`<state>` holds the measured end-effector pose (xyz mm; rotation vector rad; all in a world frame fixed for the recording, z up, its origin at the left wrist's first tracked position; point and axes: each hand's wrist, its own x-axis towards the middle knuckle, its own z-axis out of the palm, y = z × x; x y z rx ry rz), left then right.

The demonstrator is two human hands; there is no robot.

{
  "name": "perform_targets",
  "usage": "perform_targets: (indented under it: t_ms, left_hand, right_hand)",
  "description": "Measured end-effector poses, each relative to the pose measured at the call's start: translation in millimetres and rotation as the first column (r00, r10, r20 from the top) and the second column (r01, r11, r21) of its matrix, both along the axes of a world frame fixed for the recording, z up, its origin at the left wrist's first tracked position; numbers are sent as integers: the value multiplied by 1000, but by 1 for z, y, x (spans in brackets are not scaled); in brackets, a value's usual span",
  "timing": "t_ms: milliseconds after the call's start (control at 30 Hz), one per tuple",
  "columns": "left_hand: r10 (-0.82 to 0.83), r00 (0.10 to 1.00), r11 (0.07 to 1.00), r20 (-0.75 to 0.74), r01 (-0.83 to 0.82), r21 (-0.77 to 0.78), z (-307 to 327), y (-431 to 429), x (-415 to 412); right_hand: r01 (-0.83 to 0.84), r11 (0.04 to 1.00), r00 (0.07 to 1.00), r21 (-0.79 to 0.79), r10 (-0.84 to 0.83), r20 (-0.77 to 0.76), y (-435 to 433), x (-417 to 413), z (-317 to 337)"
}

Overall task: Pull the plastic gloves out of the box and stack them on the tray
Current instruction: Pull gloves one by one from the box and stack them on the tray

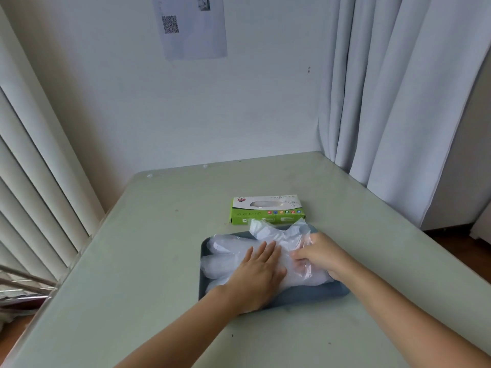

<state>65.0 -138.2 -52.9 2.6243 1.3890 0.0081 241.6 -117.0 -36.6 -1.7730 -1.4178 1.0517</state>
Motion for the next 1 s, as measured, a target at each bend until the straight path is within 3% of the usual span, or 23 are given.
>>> perform_targets:
  t_ms: [167,267,333,400,433,500,567,633,733,800,900,1000]
  left_hand:
    - [38,999,998,8,-37,-45,-6,5,-9]
    - [89,996,994,-15,-89,-63,-7,6,-10]
    - [109,994,991,-29,-111,-72,-8,5,-9]
    - [126,992,989,-29,-128,-70,-9,5,-7]
    - [136,990,988,-28,-137,-64,-9,5,-6]
    - [159,987,986,-30,-160,-53,-9,4,-4]
    - [154,987,987,-53,-156,-45,-6,2,-3]
    - [114,986,993,-121,-117,-19,-3,0,-2]
    - [132,985,991,-110,-134,-10,-4,0,-3]
    - [178,981,983,-81,-180,-20,-8,1,-4]
    - [230,970,972,-81,-233,-27,-11,1,-8]
    - [304,949,950,-89,-308,-43,-10,-2,-12]
  right_hand:
    - [-33,998,999,-56,33,10,-2,8,6]
    - [38,999,999,7,-39,27,-3,21,17]
    - [86,986,958,144,-121,258,-8,28,30]
    - [40,931,786,362,-253,564,-17,26,40]
    - [-30,885,743,465,-291,603,-21,18,42]
    - [-195,821,792,537,-191,580,-26,-5,36]
    - [-373,836,840,402,120,529,-28,-33,18]
    - [-455,864,853,217,353,384,-26,-53,1]
    - [-352,924,916,147,308,255,-12,-55,-13]
    - [-336,935,881,117,268,389,-4,-47,-18]
    - [-402,916,673,11,287,681,-4,-37,-25]
    - [-350,936,620,-50,271,736,-7,-28,-28]
